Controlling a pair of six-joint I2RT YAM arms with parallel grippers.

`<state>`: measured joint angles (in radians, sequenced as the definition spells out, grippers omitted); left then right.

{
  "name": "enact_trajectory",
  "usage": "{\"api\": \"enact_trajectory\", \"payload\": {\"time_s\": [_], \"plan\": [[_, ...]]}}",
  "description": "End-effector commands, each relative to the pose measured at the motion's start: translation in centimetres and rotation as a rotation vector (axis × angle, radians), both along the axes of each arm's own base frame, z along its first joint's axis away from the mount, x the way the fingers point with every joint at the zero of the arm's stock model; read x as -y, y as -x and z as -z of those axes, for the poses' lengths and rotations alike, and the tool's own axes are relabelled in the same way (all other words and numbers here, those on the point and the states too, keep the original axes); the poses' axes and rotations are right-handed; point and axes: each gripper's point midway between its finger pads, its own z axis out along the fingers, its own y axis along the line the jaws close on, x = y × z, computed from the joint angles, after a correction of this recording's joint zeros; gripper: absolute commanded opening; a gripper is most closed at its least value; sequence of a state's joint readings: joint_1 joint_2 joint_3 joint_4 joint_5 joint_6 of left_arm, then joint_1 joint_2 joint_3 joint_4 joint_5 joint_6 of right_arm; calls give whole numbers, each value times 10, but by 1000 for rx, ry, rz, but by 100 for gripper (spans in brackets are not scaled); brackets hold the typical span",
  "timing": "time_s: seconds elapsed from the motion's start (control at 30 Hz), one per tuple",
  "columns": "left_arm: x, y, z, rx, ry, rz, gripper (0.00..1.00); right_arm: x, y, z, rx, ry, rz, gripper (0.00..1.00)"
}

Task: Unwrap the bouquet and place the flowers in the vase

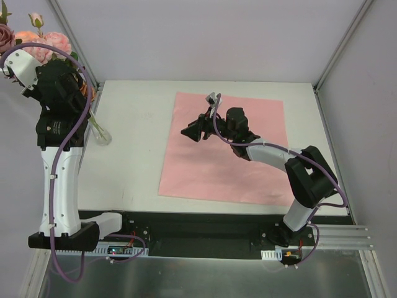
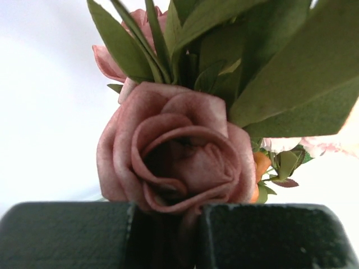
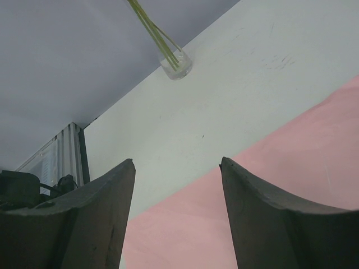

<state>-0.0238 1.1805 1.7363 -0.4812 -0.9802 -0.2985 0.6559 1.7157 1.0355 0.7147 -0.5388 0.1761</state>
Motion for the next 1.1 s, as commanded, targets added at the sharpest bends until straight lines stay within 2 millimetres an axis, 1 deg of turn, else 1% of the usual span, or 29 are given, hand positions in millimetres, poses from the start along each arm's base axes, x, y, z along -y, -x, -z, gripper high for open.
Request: {"api": "enact_trajectory", "payload": {"time_s": [0.0,0.2,0.3,0.37,0.4,0.6,0.77,0.93,1.03,1.07], "plan": [[-6,5,6,2,9,-46,0,-4,-3,-25,62,-59,-20,65],[-7,-2,18,-19,19,-44,0,-4,-3,-24,61,-58,-20,65],[-6,-7,20,-23,22,-37,0,-3,-4,-23,60,-55,-17,65],[-13,-9,20,-27,24,-45,0,-4,-3,-22,58,-54,-20,65],[-13,-16,20,-33,25,-34,0,-4,-3,-23,61,-55,-20,65],[-19,-18,23,-55,18,-52,0,-4,-4,-23,59,-55,-20,65],[-20,-23,31,-77,22,-44,0,-5,-5,-21,56,-54,-23,65],[-21,-26,32,-89,17,-47,0,-6,-5,-20,50,-52,-24,65],[-22,-29,34,-100,15,-43,0,-6,-6,-20,49,-51,-26,65],[-21,-33,37,-113,14,-36,0,-6,-6,-19,47,-49,-26,65]]}}
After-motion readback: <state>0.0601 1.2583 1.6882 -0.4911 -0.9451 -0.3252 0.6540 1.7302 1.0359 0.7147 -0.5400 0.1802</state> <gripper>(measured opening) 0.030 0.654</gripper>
